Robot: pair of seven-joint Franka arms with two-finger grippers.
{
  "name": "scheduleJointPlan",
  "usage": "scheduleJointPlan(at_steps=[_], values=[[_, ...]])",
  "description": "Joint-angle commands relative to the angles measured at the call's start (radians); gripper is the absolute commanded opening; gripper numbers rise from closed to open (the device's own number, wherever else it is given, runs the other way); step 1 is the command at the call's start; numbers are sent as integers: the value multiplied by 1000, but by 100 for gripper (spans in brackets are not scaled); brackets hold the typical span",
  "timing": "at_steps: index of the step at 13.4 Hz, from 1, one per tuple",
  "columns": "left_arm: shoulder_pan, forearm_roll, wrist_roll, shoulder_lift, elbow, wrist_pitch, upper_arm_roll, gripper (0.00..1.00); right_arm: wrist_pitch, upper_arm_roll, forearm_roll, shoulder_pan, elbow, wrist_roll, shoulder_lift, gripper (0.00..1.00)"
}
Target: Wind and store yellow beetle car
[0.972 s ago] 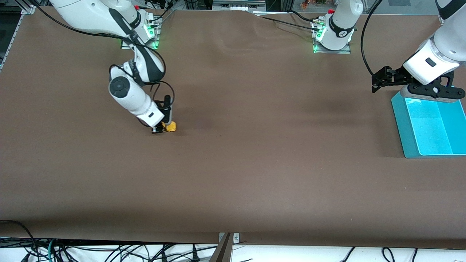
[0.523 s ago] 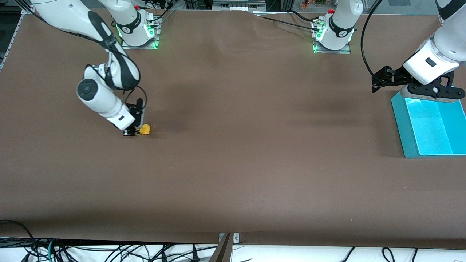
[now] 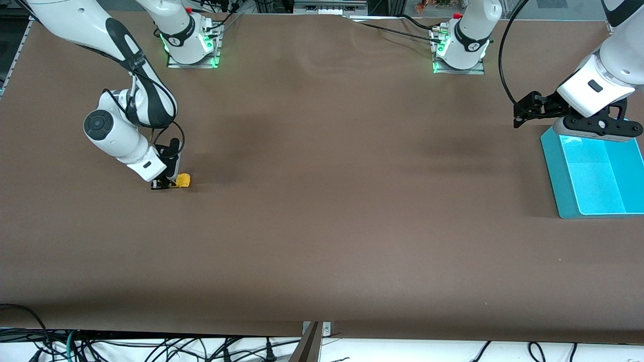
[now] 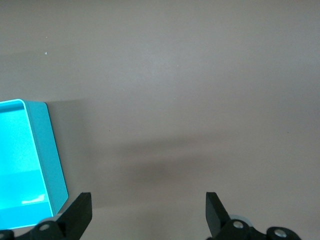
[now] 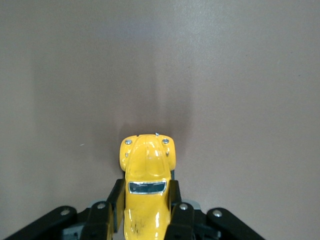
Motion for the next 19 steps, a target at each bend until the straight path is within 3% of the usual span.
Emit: scheduleJointPlan(at_steps=[1, 5, 10, 12, 14, 19], values=[[1, -12, -5, -7, 12, -20, 0, 100, 13, -3, -2, -4, 12, -4, 53, 100], [1, -12, -5, -7, 12, -20, 0, 100, -123, 44, -3, -4, 91, 60, 26, 100], [-1, -12, -5, -7, 12, -20, 0, 100, -480, 83, 0, -2, 307, 76, -49, 100], [1, -12, -5, -7, 12, -20, 0, 100, -545, 83, 25, -2, 355, 77, -118, 100], [1, -9, 6, -7, 14, -20, 1, 100, -585, 57, 111, -4, 355, 102, -202, 100], [-3, -4, 7, -7, 12, -57, 1, 100, -752, -37, 121, -4, 360, 440, -384, 100]])
